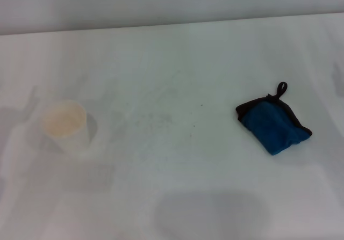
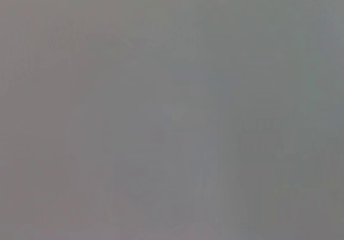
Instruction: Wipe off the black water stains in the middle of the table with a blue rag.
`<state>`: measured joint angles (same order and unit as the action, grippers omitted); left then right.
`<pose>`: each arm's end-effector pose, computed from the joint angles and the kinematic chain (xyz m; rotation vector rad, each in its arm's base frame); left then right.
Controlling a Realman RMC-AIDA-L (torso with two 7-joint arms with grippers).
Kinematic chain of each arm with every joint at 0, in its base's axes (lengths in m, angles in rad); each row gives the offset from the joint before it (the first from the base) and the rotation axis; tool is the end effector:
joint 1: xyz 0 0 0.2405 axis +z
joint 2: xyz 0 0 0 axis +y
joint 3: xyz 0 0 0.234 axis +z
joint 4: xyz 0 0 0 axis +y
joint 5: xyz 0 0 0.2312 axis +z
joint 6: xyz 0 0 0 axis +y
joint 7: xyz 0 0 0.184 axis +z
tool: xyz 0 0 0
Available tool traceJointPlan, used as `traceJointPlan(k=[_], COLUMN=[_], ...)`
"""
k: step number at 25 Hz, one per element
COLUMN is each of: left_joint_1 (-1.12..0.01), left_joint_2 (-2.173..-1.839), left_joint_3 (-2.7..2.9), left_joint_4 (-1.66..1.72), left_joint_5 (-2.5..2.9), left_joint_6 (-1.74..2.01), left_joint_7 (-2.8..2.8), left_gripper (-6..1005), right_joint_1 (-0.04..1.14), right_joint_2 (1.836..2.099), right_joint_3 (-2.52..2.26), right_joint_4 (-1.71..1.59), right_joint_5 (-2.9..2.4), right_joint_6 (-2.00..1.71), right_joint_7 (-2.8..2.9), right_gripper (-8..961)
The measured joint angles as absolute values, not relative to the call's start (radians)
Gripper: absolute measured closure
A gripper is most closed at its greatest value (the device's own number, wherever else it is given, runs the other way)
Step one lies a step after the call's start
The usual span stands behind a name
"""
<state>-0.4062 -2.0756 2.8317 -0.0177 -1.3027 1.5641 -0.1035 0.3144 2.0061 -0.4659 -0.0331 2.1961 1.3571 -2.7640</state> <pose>-0.3087 0.3315 0.0247 -1.5810 -0.1714 -0.7634 0.3901 0.3178 0.0625 -1.4421 0.5603 0.7017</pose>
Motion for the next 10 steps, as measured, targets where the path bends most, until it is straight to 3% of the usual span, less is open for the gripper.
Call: traceJointPlan(k=[10], left_joint_1=[-0.327], left_joint_2=[-2.081], left_joint_3=[2.830], left_joint_4=[0.041], left_joint_5=[-1.445], left_joint_6=[1.597], left_joint_7=[-0.164], left_gripper=[119], right_joint_1=[0.285], right_joint_2=[2.001], right_joint_3=[-0.424], right_joint_4=[-0.039], right_joint_5=[2.198], right_joint_6=[1.308], right_joint_7=[-2.767], right_gripper=[454])
